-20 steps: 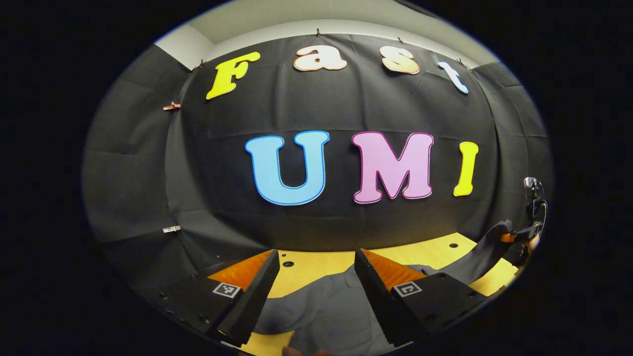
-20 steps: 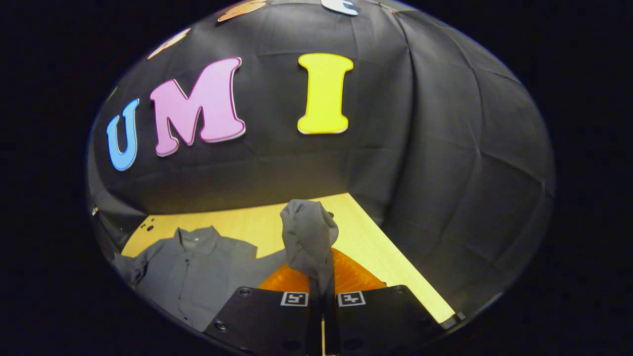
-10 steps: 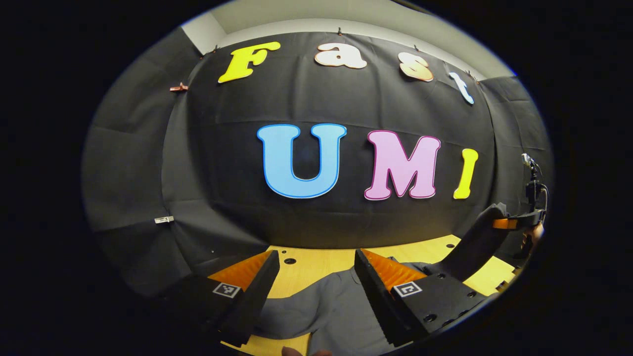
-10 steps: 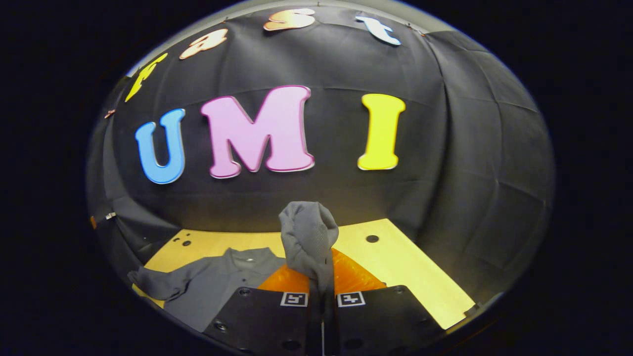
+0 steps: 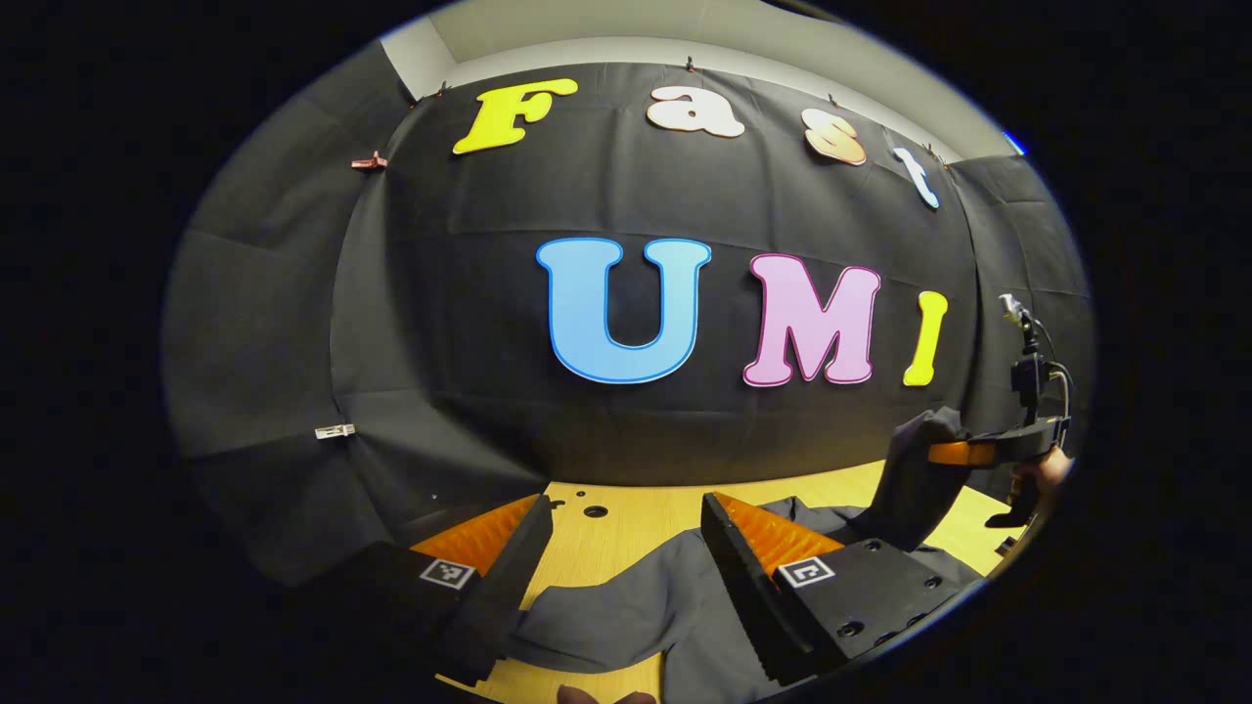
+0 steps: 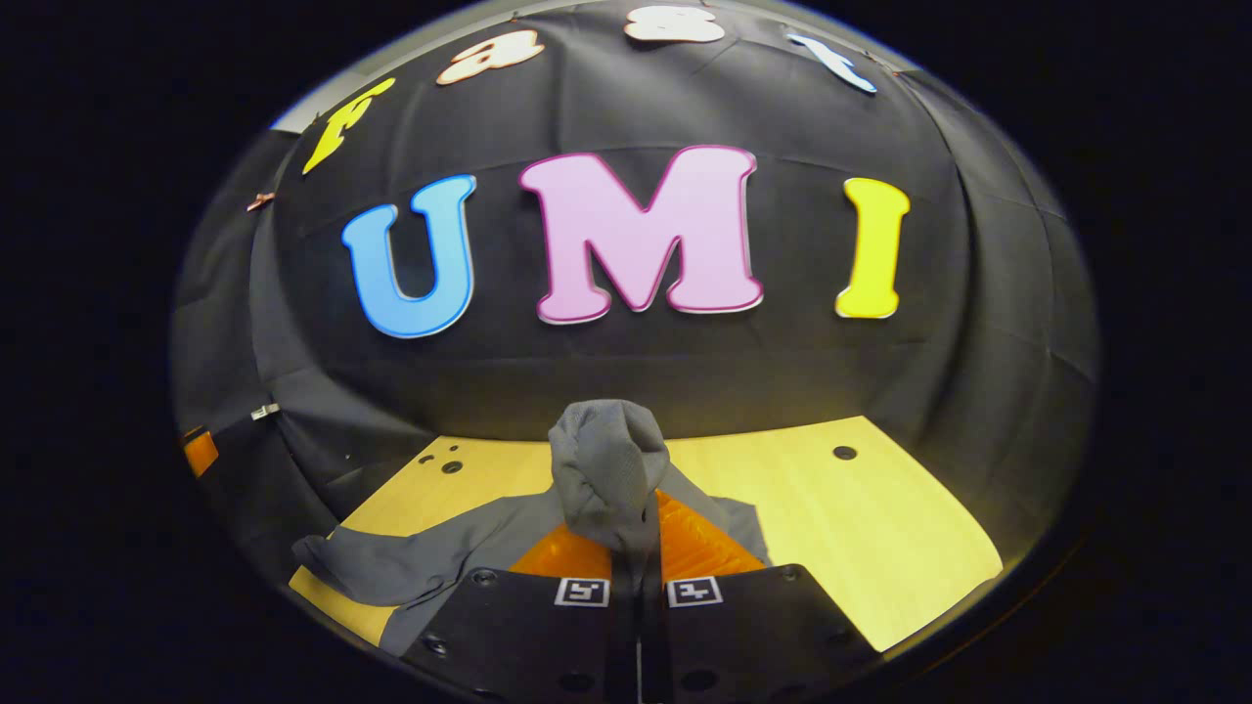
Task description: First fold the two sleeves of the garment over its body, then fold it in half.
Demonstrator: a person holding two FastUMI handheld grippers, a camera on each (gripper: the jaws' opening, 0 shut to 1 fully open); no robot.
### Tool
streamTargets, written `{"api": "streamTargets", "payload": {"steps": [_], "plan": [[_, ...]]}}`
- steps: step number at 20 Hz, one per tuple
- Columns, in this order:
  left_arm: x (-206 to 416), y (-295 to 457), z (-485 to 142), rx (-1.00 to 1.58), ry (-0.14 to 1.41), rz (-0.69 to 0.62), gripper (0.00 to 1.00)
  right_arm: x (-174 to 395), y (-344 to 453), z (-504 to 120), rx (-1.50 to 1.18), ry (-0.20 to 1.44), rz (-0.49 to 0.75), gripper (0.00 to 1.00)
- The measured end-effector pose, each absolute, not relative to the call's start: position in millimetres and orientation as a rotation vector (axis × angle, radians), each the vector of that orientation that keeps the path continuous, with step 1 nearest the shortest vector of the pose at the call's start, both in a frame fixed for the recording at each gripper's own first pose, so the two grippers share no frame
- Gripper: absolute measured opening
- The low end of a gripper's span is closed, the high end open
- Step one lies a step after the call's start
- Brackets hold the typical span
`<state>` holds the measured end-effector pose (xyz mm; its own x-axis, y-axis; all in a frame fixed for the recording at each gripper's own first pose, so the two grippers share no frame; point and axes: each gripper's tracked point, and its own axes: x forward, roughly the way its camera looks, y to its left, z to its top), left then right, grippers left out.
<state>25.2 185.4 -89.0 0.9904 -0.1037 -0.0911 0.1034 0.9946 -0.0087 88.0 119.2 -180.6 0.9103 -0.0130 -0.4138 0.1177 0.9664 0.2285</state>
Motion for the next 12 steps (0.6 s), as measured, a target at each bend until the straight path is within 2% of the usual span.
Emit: {"api": "streamTargets", "payload": {"steps": [9, 12], "plan": [[22.0, 234.8, -123.1, -0.05, 0.124, -0.072, 0.96, 101.3, 249.2, -301.9, 0.243, 0.662, 0.02, 0.07], [22.4, 249.9, -139.0, -0.062, 0.15, -0.056, 0.97, 98.1, 276.2, -331.5, 0.249, 0.734, 0.028, 0.13]]}}
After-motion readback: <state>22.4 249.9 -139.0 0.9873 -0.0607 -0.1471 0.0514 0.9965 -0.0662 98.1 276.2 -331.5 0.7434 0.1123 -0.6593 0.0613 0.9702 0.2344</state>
